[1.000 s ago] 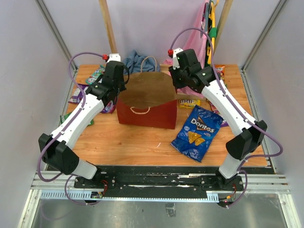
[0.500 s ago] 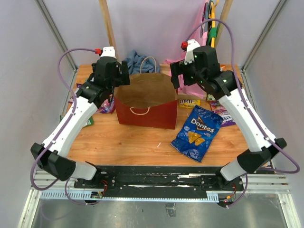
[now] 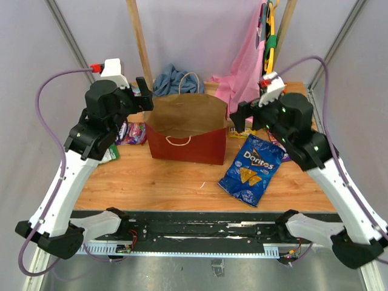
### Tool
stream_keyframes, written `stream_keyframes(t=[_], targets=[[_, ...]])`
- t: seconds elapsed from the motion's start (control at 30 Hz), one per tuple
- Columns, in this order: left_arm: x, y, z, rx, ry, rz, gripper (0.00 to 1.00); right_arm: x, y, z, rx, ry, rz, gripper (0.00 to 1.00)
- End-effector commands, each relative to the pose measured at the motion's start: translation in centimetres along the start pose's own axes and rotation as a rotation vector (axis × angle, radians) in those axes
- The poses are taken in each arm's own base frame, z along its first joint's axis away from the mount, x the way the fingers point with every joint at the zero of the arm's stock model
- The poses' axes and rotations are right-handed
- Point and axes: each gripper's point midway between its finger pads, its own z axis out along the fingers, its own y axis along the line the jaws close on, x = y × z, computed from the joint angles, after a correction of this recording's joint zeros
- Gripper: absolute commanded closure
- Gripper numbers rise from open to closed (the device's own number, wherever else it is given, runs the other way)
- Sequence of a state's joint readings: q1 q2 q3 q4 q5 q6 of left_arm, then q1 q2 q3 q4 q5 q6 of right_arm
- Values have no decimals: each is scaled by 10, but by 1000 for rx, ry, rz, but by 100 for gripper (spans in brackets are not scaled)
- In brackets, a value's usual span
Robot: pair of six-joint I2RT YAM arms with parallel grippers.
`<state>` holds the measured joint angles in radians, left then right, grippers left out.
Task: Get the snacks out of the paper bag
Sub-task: Reset both arms
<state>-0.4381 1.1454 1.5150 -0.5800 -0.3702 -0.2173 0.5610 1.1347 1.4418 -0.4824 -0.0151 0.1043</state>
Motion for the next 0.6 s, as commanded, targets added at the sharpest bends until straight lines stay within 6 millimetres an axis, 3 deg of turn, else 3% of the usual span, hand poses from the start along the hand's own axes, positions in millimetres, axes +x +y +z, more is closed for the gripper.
stream_keyframes(t=[0.0,0.17,0.33,0.57], targets=[[13,8,-8,15,35,-11,0,-24,-23,-33,103,-220,6,2],[33,31,-20,-6,38,-62,0,22,-50,-35,219,-98,76,2],[39,51,-44,-48,-2,-110,0,75,-87,-34,294,25,256,2],[104,60,-41,-55,70,-138,0,124,-119,-48,414,83,406,2]])
